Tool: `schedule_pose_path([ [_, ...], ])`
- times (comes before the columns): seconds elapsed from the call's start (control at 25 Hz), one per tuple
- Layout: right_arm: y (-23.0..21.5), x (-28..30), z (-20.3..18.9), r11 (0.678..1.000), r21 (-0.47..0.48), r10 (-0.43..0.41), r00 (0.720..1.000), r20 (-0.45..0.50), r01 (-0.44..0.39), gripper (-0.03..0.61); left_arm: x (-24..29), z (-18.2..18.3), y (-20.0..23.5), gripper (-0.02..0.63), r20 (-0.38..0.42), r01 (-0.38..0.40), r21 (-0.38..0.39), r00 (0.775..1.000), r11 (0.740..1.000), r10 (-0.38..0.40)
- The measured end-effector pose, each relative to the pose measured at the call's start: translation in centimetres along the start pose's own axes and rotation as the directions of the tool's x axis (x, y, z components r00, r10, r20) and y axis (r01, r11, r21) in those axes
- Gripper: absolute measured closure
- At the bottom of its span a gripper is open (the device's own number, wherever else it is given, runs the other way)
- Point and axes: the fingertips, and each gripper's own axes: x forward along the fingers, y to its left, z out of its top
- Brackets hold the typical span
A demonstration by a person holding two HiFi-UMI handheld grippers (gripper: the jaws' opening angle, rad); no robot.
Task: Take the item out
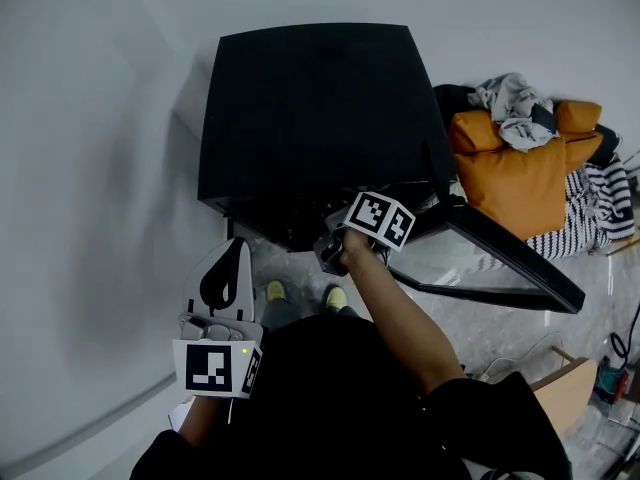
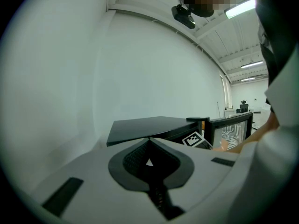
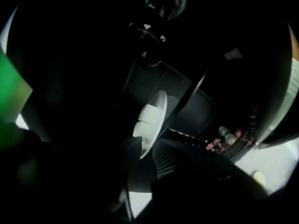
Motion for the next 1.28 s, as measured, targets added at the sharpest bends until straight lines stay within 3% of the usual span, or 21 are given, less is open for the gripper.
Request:
schedule_pose_path([
  [0.48, -0.1, -1.0, -0.5, 0.990, 0.139, 0.003, 1.000, 0.013, -0.004, 0.522, -0.7, -0.2, 0.5, 0.606, 0.015, -0.024, -0.014, 1.000, 1.000, 0.024],
  [0.8, -0.2, -0.4, -0.2, 0.989, 0.142, 0.035, 0.999, 0.022, -0.038, 0.520, -0.9, 0.3, 0.5, 0.606, 0.024, -0.023, -0.004, 0.999, 1.000, 0.023],
  [1.08, -0.3, -0.4, 0.1, 0.972, 0.232, 0.037, 0.999, 0.036, -0.044, 0.548, -0.9, 0.7, 0.5, 0.606, 0.033, -0.027, 0.002, 0.999, 1.000, 0.027],
  [1.28, 0.0, -1.3, -0.2, 0.972, 0.231, 0.041, 0.999, 0.021, -0.045, 0.558, -1.0, 0.8, 0.4, 0.606, 0.038, -0.028, -0.002, 0.999, 1.000, 0.028],
])
